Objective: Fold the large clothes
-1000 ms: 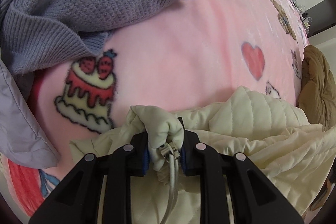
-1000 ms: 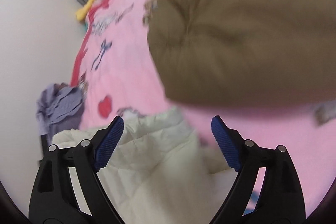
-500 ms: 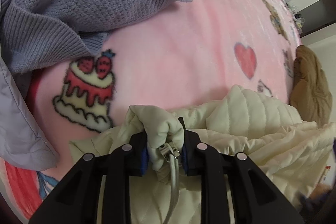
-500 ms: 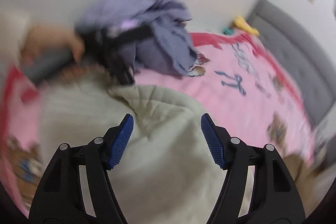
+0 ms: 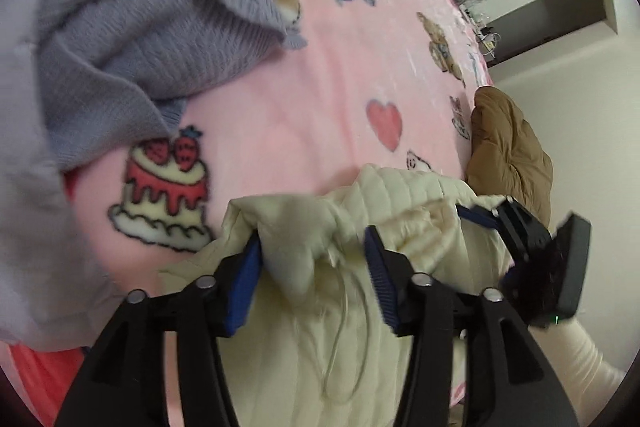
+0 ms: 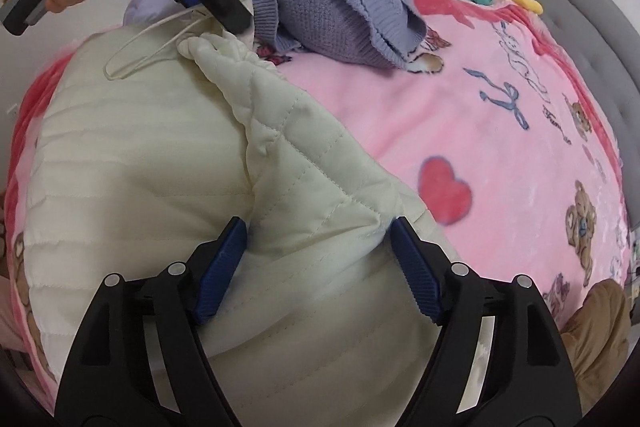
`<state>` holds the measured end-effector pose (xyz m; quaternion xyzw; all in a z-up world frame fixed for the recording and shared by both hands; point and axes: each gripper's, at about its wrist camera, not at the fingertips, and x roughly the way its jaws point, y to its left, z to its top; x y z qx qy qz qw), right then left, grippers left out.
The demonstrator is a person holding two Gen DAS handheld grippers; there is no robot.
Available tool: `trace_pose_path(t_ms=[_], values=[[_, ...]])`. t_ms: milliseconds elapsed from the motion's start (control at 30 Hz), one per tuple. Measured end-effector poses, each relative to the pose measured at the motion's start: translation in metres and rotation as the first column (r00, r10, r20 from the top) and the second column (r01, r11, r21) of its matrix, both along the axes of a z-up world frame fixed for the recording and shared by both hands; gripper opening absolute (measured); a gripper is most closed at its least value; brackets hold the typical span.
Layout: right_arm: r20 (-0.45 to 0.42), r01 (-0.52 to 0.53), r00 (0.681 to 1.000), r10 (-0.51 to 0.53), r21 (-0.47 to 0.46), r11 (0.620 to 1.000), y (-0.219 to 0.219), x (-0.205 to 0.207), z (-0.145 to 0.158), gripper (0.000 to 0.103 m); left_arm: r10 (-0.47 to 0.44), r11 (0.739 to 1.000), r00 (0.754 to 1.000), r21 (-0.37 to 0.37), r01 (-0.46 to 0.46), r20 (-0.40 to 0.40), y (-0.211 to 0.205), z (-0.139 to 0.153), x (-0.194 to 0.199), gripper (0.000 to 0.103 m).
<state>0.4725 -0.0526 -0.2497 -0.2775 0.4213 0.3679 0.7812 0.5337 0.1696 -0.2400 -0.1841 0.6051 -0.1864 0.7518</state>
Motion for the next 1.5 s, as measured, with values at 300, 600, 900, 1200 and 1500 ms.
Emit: trace_pose_path(t_ms=[300, 600, 900, 1200, 1500], values=[[0.001, 0.034, 0.999, -0.034, 0.09, 0.995, -0.012, -0.001, 0.01, 0.072, -0.313, 0.949, 0.939, 0.07, 0.306, 0.141, -0.035, 0.022, -0.042, 0.074], [0.09, 0.126, 0.985, -0.148, 0.213, 0.969, -0.076, -0.034, 0.059, 0.075, -0.391, 0.92, 0.904, 0.112, 0.376, 0.174, -0.096, -0.003, -0.004, 0.074], [-0.039, 0.32, 0.947, -0.318, 0.081, 0.944, -0.116, -0.02, 0.021, 0.083, -0.373, 0.916, 0.927, 0.174, 0.362, 0.032, -0.103, -0.042, 0.023, 0.074], [-0.239, 0.378, 0.905, -0.352, 0.073, 0.923, -0.118, 0.007, -0.032, 0.091, -0.308, 0.941, 0.951, 0.155, 0.302, 0.018, -0.094, -0.062, 0.022, 0.074], [-0.104, 0.434, 0.9, -0.423, 0.293, 0.852, -0.145, -0.051, 0.026, 0.095, -0.305, 0.94, 0.914, 0.239, 0.244, 0.268, -0.096, 0.015, -0.03, 0.093]])
